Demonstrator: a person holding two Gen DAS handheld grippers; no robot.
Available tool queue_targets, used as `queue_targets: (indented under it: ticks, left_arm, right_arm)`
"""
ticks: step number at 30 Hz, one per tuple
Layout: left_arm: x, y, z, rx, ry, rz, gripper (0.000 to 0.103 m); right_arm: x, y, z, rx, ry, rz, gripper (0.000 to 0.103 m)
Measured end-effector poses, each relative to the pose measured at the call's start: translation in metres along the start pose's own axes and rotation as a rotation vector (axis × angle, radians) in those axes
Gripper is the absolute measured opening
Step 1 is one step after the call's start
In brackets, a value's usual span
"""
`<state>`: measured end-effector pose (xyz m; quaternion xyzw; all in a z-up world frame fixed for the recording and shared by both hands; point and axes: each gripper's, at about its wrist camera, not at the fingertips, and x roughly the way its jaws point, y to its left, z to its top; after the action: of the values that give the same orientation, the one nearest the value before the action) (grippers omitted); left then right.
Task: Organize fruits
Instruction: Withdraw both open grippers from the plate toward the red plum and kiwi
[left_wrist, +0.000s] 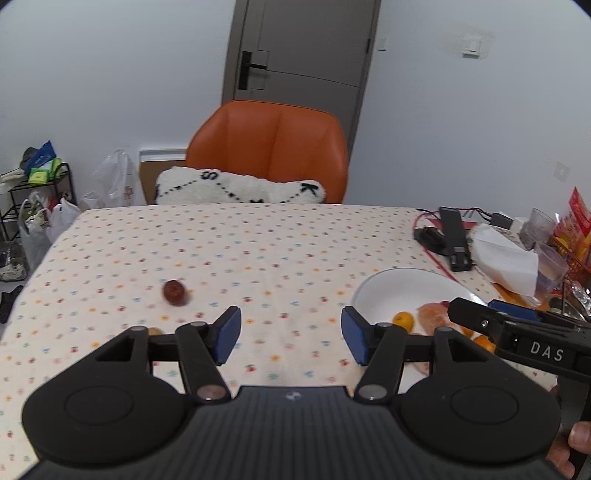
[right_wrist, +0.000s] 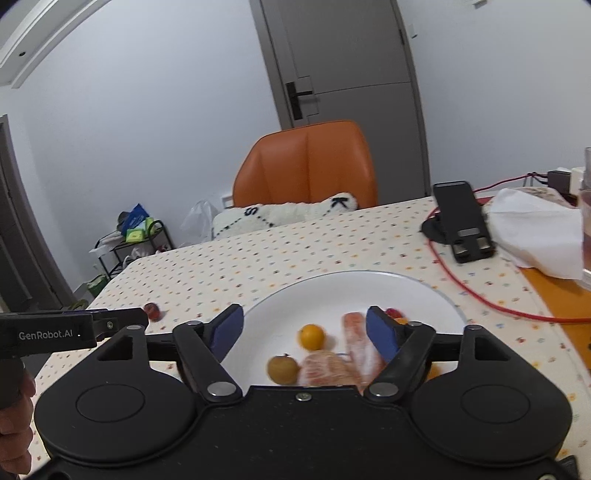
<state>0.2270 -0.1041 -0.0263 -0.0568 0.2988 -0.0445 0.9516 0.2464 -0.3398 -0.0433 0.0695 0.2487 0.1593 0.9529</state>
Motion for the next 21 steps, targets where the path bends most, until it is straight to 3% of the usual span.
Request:
queue_targets:
  ticks: [6, 21]
  left_arm:
    - [-0.009, 0.027, -0.004, -0.024, -0.006, 0.042, 0.075]
    - [-0.01, 0.079, -0.012, -0.101, 0.018, 0.077, 0.076]
  right_arm:
    - [0.008, 0.021, -0.003, -0.011, 0.02, 0.049, 0.089]
    - [0.03, 0.06, -0.01, -0.046, 0.091, 0.145, 0.097]
